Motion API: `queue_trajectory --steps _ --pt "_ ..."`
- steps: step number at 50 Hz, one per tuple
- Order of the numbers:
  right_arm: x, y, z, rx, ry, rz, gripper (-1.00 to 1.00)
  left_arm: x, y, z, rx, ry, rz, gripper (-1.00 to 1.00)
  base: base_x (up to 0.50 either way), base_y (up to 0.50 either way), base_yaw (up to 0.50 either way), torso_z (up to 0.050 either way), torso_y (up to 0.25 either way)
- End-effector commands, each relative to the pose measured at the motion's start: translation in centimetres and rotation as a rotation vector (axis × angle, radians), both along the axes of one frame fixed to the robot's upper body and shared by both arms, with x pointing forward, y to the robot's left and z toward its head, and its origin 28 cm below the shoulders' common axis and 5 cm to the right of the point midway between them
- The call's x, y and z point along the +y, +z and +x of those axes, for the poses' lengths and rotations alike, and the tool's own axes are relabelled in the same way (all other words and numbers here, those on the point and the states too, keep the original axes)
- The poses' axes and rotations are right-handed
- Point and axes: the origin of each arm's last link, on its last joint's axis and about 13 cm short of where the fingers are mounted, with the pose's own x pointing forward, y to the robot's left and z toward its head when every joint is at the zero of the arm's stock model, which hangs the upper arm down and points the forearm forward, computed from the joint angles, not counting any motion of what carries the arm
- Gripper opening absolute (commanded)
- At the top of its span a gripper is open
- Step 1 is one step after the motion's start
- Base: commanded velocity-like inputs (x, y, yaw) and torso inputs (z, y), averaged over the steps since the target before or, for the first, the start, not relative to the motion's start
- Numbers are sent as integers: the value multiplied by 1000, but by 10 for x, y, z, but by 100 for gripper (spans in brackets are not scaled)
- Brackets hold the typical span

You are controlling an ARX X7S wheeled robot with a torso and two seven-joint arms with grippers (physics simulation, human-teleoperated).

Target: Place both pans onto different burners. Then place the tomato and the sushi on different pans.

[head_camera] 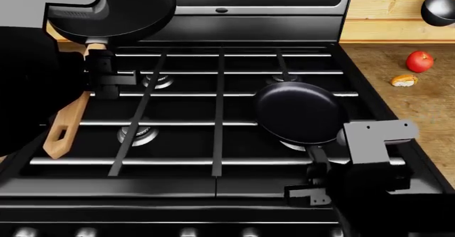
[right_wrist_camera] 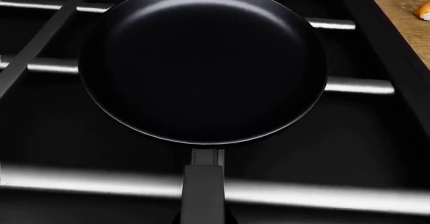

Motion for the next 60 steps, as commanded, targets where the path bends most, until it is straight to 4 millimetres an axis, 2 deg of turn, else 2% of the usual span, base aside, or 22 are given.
queue_trajectory --steps 1,7,8,21,27,32,33,41,43,52,60 --pt "-11 -5 14 -29 -87 -32 -100 3 15 0 -90 33 -13 -100 13 -3 0 0 0" --pt "-11 -4 14 -32 -68 -30 -100 3 15 1 -91 31 -14 -100 2 -1 0 2 0" --pt "-10 -3 13 -38 -57 -27 100 3 15 1 -89 31 -14 -100 0 0 0 0 0" --pt "-9 14 7 -145 -35 -16 100 3 15 0 -89 32 -14 -100 0 0 0 1 3" --pt "-11 45 -3 -267 -28 48 100 2 16 0 -91 28 -14 -100 0 0 0 0 2" --pt "-14 64 -4 -326 -41 77 100 2 16 0 -88 25 -12 -100 0 0 0 0 2" --pt "-15 73 -5 -356 -47 85 100 1 16 -1 -72 20 -21 -100 0 0 0 10 10" --pt "-15 90 -3 -419 -65 92 100 -1 11 -14 37 12 -17 -100 0 0 0 0 1" --pt "-15 93 -4 -431 -66 94 100 0 9 -21 95 -9 -4 -100 0 0 0 0 5" --pt "-15 93 -3 -447 -75 91 100 2 -3 -44 146 13 14 -100 0 0 0 1 2" --pt "-16 91 -1 -451 -83 85 100 1 -13 -47 176 -10 -9 -100 0 0 0 0 1"
